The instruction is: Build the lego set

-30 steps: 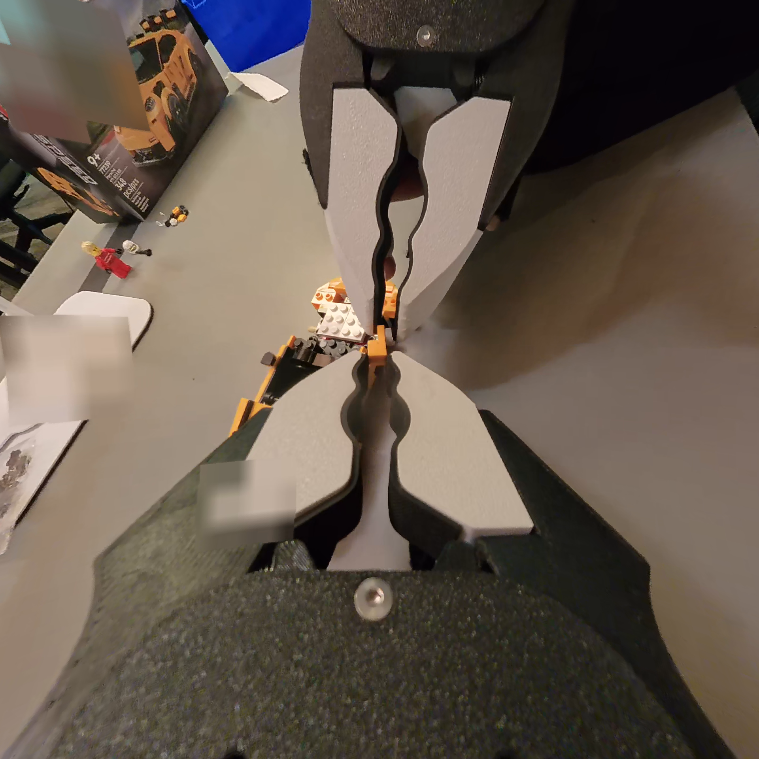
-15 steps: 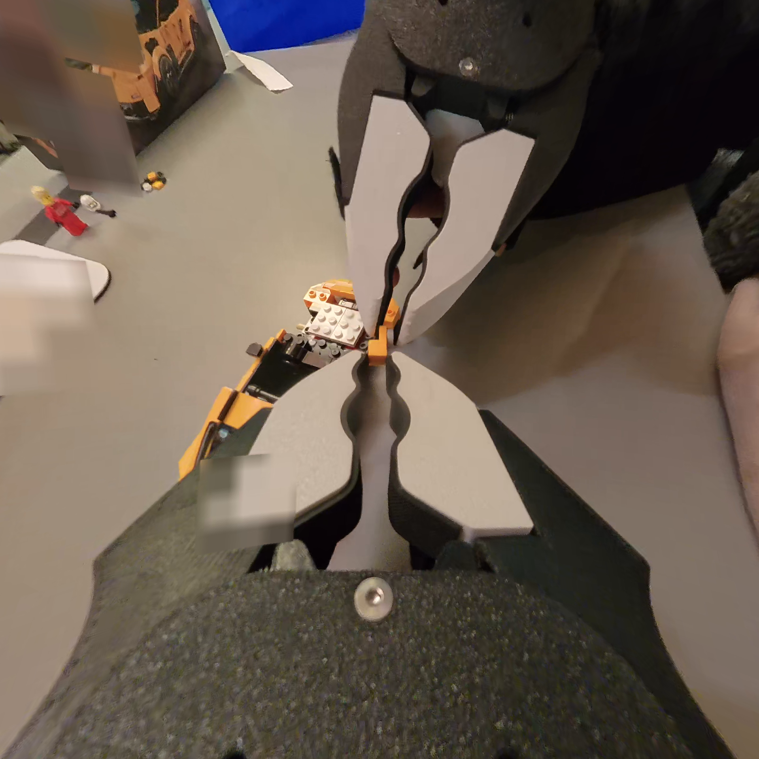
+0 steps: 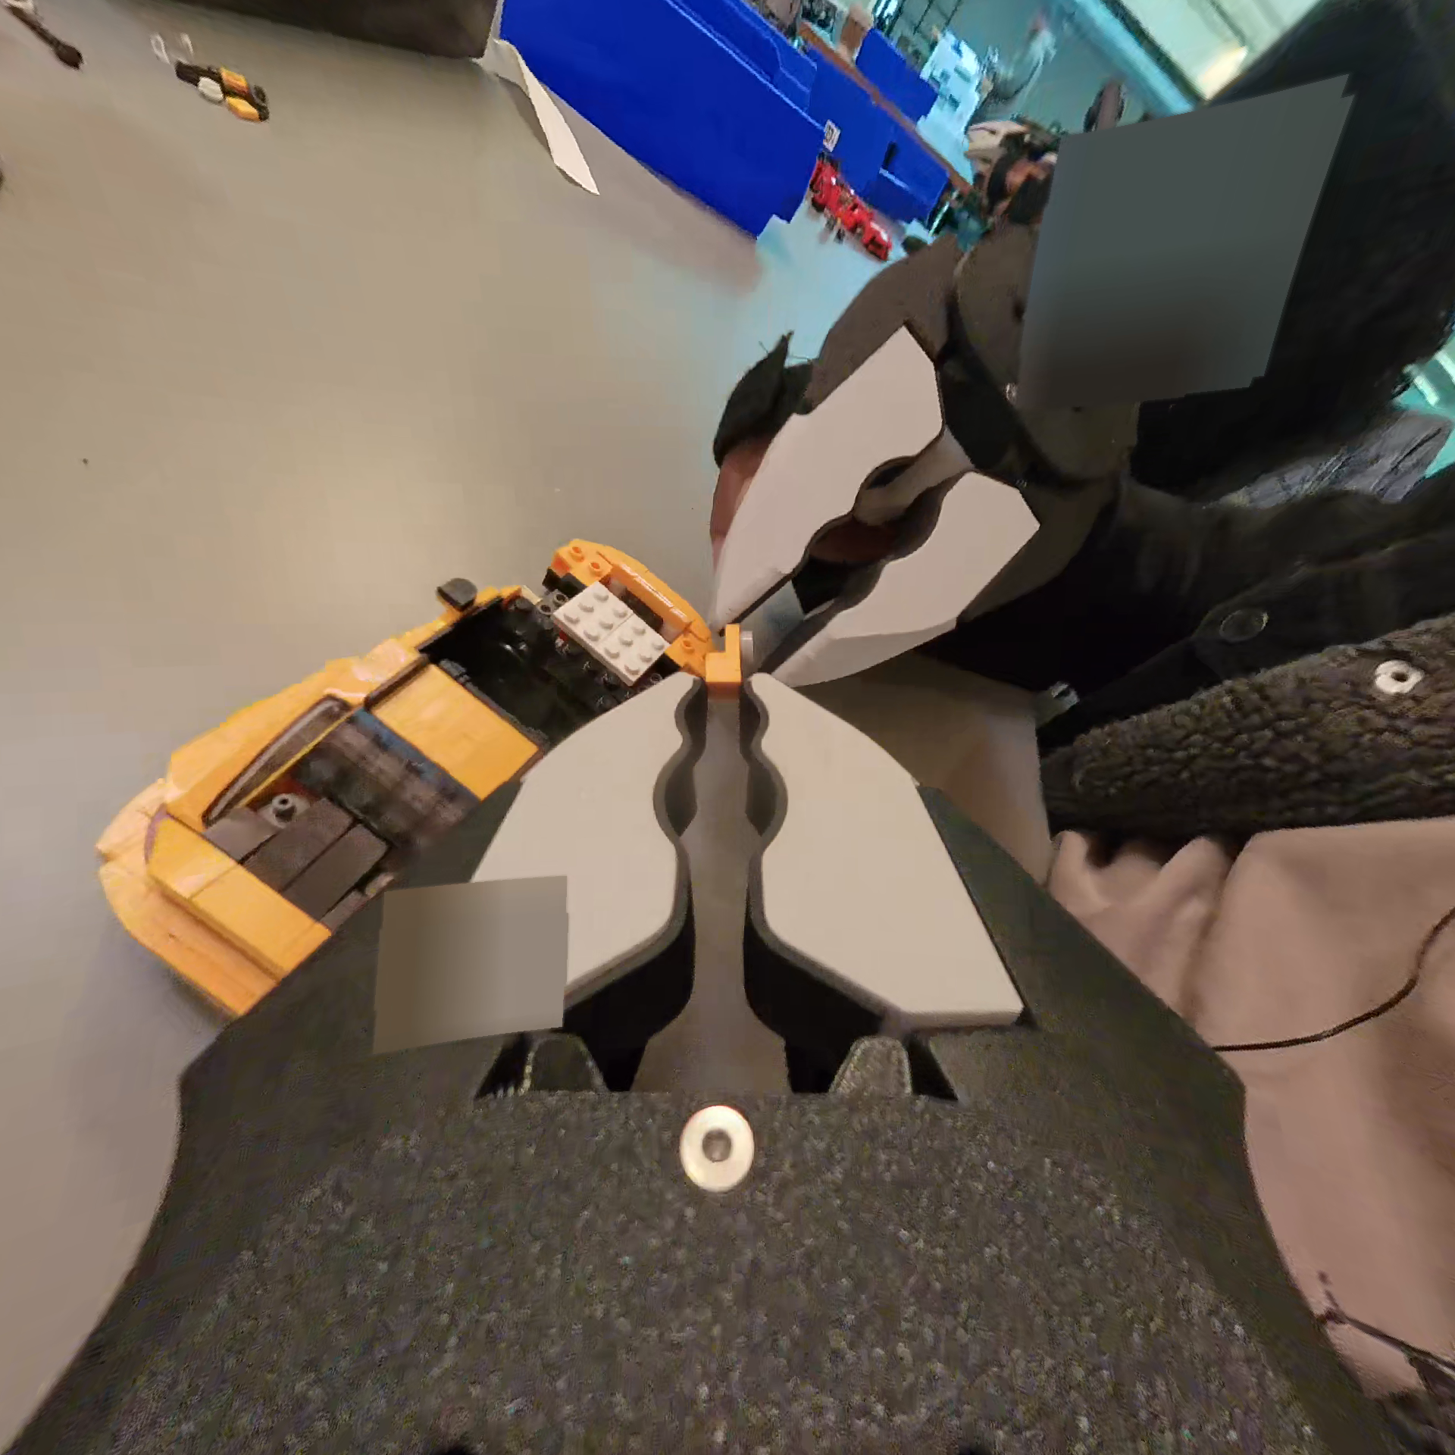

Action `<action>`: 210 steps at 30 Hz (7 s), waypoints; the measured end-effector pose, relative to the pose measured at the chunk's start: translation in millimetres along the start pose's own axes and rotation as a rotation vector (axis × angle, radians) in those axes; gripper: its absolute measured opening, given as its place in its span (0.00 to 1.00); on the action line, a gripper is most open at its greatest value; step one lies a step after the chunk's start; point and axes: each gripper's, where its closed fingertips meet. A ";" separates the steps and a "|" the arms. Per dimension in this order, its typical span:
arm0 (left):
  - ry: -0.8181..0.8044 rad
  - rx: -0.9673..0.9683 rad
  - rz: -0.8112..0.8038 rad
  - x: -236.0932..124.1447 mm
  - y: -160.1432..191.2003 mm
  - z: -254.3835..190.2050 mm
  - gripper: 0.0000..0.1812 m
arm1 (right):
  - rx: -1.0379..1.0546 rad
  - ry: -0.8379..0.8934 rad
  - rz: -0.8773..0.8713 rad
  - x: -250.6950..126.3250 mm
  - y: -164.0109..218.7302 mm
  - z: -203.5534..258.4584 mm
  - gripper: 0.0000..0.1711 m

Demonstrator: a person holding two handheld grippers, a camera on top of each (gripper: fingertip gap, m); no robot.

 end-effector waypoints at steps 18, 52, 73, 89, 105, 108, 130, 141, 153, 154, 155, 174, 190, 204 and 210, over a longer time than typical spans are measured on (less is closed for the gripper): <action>0.050 0.047 0.018 1.6 0.3 -11.9 0.04 | -0.115 -0.007 -0.053 -3.0 -8.9 5.9 0.06; -0.040 0.793 0.003 -2.4 -10.9 -31.6 0.05 | 0.094 -0.137 -0.149 -15.4 -22.2 15.9 0.05; 0.132 0.594 -0.096 -7.5 -17.0 -50.2 0.04 | 0.128 -0.219 -0.271 -24.8 -39.6 25.1 0.06; 0.124 0.537 -0.129 -5.2 -22.0 -51.9 0.04 | 0.168 -0.233 -0.307 -27.7 -47.9 24.4 0.04; 0.113 0.535 -0.222 -20.7 -46.9 -55.9 0.04 | 0.208 -0.253 -0.396 -44.0 -61.6 17.8 0.04; 0.085 0.683 -0.213 -18.2 -42.4 -58.0 0.04 | 0.230 -0.274 -0.385 -42.3 -59.0 19.8 0.04; -0.219 1.755 0.111 0.5 -4.5 -36.7 0.04 | 0.441 -0.441 -0.126 -30.6 -20.7 40.4 0.04; -0.259 1.858 0.196 5.3 4.8 -29.8 0.04 | 0.490 -0.435 -0.049 -23.3 -7.2 42.7 0.04; -0.356 1.808 0.287 3.8 6.9 -16.9 0.04 | 0.557 -0.377 -0.037 -11.7 -2.0 39.0 0.04; -0.355 1.809 0.292 4.0 8.1 -16.8 0.04 | 0.561 -0.381 -0.030 -11.5 -1.0 39.8 0.04; -0.358 1.818 0.301 4.2 9.3 -16.1 0.04 | 0.562 -0.380 -0.022 -10.8 0.5 40.3 0.04; -0.364 1.767 0.182 0.9 -4.4 -22.9 0.07 | 0.608 -0.407 -0.124 -12.4 -13.0 37.9 0.04; -0.337 1.801 0.174 -2.1 -2.9 -24.8 0.04 | 0.626 -0.423 -0.072 -13.9 -6.4 40.3 0.04; -0.260 1.772 0.224 4.5 15.8 -24.4 0.07 | 0.675 -0.455 0.023 -15.4 3.8 47.8 0.04; -0.112 1.543 0.344 8.8 48.7 -18.5 0.08 | 0.665 -0.482 0.144 -21.0 22.3 56.4 0.04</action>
Point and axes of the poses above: each gripper's, where its closed fingertips meet, x out along the fingers, y out of its underside, z = x × y across the jaws, and after that the axes turned 10 degrees about -z, right-handed
